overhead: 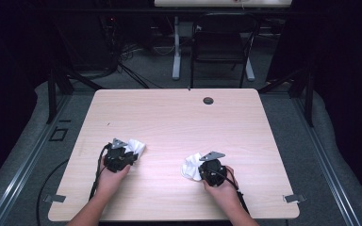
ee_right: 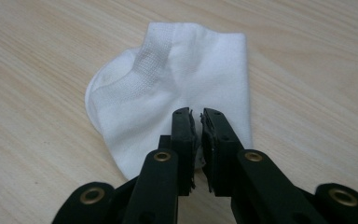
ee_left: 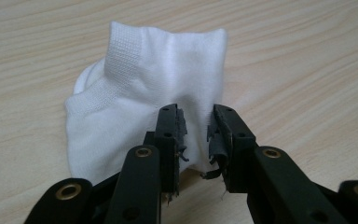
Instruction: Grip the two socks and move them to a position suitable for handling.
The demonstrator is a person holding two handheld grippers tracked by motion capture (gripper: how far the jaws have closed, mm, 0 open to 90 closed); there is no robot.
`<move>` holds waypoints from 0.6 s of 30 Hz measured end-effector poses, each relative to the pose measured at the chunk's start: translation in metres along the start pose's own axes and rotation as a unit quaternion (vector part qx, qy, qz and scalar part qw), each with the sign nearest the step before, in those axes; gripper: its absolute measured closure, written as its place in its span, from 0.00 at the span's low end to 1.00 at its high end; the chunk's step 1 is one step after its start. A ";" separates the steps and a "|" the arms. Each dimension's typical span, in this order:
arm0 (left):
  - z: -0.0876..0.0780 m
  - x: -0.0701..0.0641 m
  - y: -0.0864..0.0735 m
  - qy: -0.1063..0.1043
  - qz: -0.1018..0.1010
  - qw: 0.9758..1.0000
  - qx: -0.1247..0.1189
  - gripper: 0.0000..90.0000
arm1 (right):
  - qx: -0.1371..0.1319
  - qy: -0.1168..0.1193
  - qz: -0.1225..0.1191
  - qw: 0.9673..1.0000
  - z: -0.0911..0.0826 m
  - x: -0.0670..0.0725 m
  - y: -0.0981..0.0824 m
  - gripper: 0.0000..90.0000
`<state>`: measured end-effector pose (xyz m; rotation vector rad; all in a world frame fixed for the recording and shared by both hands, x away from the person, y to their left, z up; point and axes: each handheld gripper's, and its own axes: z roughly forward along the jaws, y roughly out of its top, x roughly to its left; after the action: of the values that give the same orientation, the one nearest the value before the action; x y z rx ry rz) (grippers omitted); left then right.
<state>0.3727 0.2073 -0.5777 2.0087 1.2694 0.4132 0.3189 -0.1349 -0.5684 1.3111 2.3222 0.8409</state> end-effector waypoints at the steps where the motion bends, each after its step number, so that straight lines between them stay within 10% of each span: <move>1: 0.001 -0.002 0.000 0.001 0.006 1.000 0.000 0.80 | -0.001 0.002 0.001 1.000 0.000 0.002 0.000 0.93; 18: 0.008 0.003 0.003 -0.013 -0.026 0.999 -0.020 0.79 | -0.002 0.042 0.009 0.999 0.007 0.032 0.006 0.94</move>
<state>0.3808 0.2064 -0.5813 1.9369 1.2860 0.3837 0.3102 -0.1027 -0.5699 1.3212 2.3749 0.9230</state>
